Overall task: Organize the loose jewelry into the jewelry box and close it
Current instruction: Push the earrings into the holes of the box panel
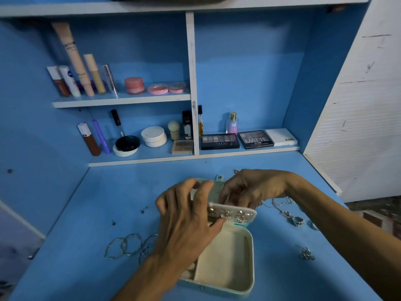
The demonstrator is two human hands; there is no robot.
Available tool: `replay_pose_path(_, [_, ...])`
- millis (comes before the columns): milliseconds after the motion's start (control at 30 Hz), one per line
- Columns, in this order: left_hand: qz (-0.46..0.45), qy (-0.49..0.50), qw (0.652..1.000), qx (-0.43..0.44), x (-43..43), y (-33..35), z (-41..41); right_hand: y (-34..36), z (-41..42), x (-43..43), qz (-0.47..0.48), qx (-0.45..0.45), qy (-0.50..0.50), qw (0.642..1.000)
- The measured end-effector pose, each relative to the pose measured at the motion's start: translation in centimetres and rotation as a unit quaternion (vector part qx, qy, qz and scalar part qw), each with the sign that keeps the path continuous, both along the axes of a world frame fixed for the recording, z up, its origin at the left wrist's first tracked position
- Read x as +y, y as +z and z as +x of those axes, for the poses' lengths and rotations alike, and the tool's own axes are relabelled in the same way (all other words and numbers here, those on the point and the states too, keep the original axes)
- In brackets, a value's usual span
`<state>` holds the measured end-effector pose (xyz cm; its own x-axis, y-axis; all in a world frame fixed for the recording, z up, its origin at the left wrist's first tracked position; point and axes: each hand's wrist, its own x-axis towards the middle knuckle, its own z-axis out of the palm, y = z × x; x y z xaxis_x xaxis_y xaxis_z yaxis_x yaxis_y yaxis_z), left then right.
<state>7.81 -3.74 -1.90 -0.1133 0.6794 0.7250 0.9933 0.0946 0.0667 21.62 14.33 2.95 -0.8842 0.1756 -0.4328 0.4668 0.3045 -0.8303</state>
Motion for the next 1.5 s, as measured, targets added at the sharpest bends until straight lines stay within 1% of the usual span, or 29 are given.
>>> replay_pose_path(100, [-0.034,-0.01,0.999,-0.033,0.7,0.6,-0.6,0.4,0.7,0.5,-0.031,0.048,-0.086,0.995])
replay_pose_path(267, [-0.09,-0.012,0.995,-0.051,2.0,1.1,-1.6,1.3,1.7,1.4,-0.011,0.103,-0.159,0.982])
replay_pose_path(467, [-0.152,-0.027,0.985,-0.08,3.1,1.3,-2.4,1.1,2.2,1.2,-0.012,0.139,-0.187,0.972])
replay_pose_path(567, [-0.178,-0.043,0.979,-0.091,3.5,1.2,-2.8,1.0,2.0,1.3,0.006,0.169,-0.2,0.965])
replay_pose_path(633, [-0.188,-0.055,0.975,-0.104,3.8,1.0,-3.1,0.4,2.0,1.7,0.025,0.183,-0.22,0.958])
replay_pose_path(700, [-0.195,-0.059,0.973,-0.113,4.1,0.7,-3.3,-0.3,1.9,2.1,0.064,0.181,-0.226,0.955])
replay_pose_path(833, [-0.219,-0.063,0.966,-0.123,4.2,0.4,-3.6,-1.8,1.8,2.4,0.208,0.134,-0.224,0.943])
replay_pose_path(933, [-0.22,-0.065,0.966,-0.119,4.1,0.1,-3.7,-2.7,1.6,2.4,0.261,0.1,-0.227,0.933])
replay_pose_path(1000, [-0.219,-0.069,0.966,-0.118,4.1,-0.2,-3.8,-2.8,1.5,2.1,0.284,0.092,-0.219,0.929])
replay_pose_path(1167, [-0.232,-0.072,0.963,-0.116,3.9,-0.4,-3.9,-2.9,1.4,1.7,0.298,0.081,-0.203,0.929])
replay_pose_path(1233, [-0.228,-0.086,0.961,-0.131,3.7,-0.4,-3.9,-3.1,1.5,1.8,0.304,0.072,-0.201,0.928])
replay_pose_path(1300, [-0.212,-0.095,0.961,-0.151,3.3,-0.6,-4.1,-3.2,1.4,1.8,0.322,0.061,-0.197,0.924])
replay_pose_path(1400, [-0.17,-0.092,0.961,-0.196,1.9,-0.9,-5.4,-2.9,0.6,1.4,0.37,0.051,-0.197,0.906])
replay_pose_path(1500, [-0.117,-0.068,0.962,-0.236,-0.2,-1.0,-7.6,-2.5,-1.1,0.2,0.414,0.102,-0.196,0.883])
